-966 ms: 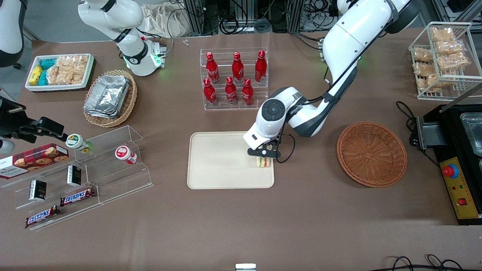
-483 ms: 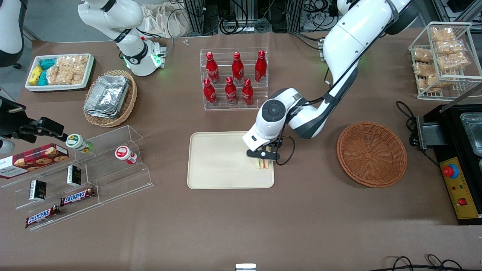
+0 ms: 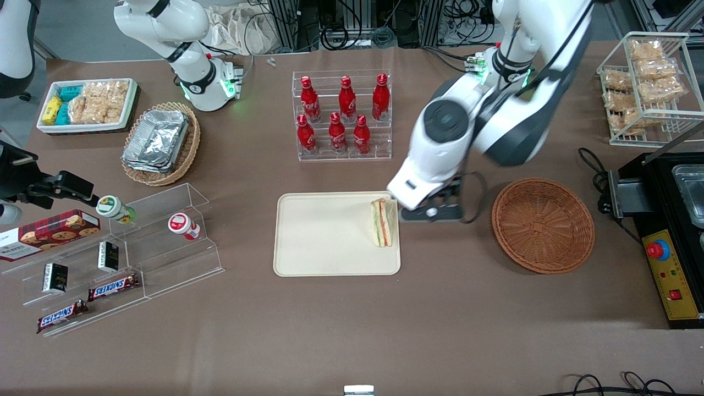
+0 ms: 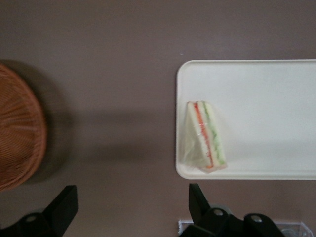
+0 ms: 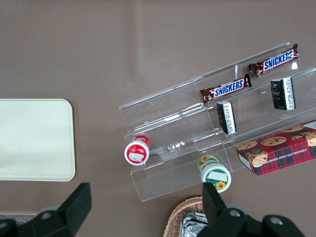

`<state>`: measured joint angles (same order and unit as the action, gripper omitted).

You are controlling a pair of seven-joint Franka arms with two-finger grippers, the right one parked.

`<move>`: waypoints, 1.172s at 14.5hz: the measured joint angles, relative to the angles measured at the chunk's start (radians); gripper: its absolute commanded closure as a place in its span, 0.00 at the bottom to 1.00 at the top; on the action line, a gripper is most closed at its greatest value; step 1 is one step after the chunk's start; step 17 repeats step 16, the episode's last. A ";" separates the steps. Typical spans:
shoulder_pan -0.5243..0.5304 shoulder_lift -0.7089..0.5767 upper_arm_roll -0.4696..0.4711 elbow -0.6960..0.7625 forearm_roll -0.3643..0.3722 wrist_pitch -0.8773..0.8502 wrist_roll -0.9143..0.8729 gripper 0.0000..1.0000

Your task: Place sandwich from basket to tray

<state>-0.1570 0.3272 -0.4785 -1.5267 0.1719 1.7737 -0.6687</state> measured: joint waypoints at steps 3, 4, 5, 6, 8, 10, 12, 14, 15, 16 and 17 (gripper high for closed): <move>0.115 -0.115 0.003 0.000 -0.094 -0.107 0.124 0.00; 0.157 -0.149 0.005 0.000 -0.107 -0.153 0.181 0.00; 0.197 -0.182 0.014 0.000 -0.120 -0.209 0.249 0.00; 0.222 -0.212 0.047 0.001 -0.145 -0.263 0.327 0.00; 0.214 -0.270 0.214 0.002 -0.199 -0.333 0.514 0.00; 0.176 -0.319 0.395 0.000 -0.204 -0.367 0.639 0.00; 0.160 -0.349 0.461 -0.009 -0.194 -0.374 0.670 0.00; 0.142 -0.354 0.450 -0.015 -0.189 -0.374 0.660 0.00; 0.132 -0.352 0.432 -0.017 -0.187 -0.374 0.641 0.00; 0.124 -0.350 0.411 -0.017 -0.182 -0.374 0.622 0.00; 0.124 -0.350 0.411 -0.017 -0.182 -0.374 0.622 0.00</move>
